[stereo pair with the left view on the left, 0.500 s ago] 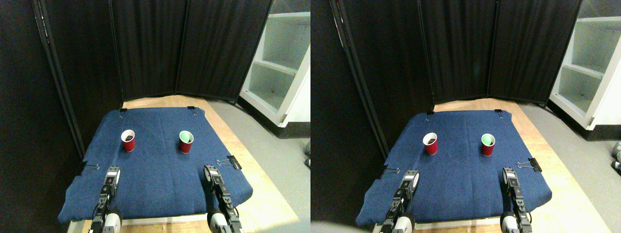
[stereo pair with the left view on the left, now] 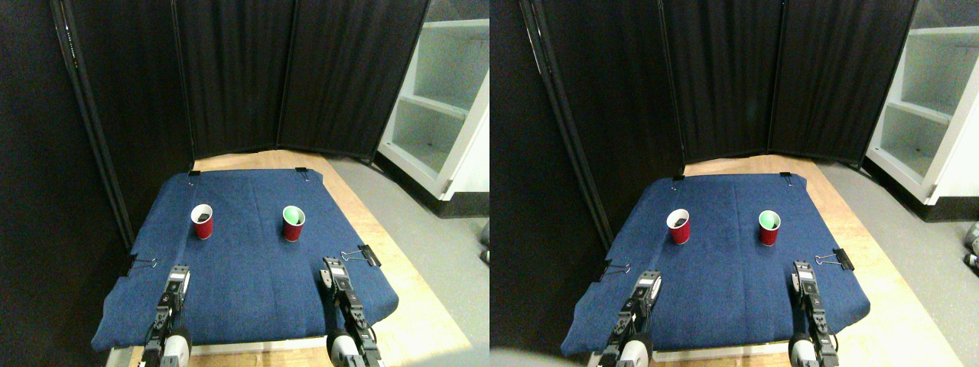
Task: Pour (bimanual)
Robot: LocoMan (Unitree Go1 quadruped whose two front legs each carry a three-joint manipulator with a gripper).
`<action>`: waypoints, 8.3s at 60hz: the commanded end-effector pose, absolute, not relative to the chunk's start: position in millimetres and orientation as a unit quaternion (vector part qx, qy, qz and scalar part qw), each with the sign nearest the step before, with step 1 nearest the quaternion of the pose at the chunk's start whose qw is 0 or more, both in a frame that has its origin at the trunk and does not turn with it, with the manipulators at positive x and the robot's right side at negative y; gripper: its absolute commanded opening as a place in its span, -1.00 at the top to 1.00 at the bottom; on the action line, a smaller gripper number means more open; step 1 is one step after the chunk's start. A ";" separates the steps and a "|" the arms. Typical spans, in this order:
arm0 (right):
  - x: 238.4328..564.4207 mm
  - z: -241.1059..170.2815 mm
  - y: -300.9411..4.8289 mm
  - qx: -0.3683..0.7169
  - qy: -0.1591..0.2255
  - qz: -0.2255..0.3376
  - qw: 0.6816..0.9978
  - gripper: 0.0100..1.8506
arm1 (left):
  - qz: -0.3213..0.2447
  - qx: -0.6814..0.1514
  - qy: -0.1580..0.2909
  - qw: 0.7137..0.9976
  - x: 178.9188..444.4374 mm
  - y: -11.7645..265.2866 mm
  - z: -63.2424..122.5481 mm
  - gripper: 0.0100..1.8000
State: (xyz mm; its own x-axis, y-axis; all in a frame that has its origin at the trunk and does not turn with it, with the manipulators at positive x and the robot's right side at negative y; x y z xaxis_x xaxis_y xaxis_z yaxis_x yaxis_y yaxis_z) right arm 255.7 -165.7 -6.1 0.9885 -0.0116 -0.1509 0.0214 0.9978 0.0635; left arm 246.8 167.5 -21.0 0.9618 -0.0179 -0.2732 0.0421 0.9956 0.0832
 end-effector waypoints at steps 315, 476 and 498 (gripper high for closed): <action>375.4 -23.6 -120.1 0.706 0.110 -0.081 0.695 -0.30 | 0.136 -0.635 0.138 0.748 396.1 137.3 -44.8 -0.18; 386.8 141.3 -64.9 0.499 0.108 0.076 0.857 0.99 | 0.089 -0.599 0.239 0.759 368.1 36.8 63.4 1.00; 388.7 140.1 -63.4 0.488 0.113 0.084 0.861 0.98 | 0.071 -0.591 0.262 0.760 360.3 28.1 78.5 1.00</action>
State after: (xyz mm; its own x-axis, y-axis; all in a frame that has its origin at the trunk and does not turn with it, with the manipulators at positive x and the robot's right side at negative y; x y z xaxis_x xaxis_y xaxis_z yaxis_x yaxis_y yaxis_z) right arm 387.0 -66.8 135.5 0.9598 0.2438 -0.1394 -0.0032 0.5058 0.8626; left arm 360.1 29.8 70.0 0.8425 -0.1901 -0.5041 -0.4411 0.2937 -0.8480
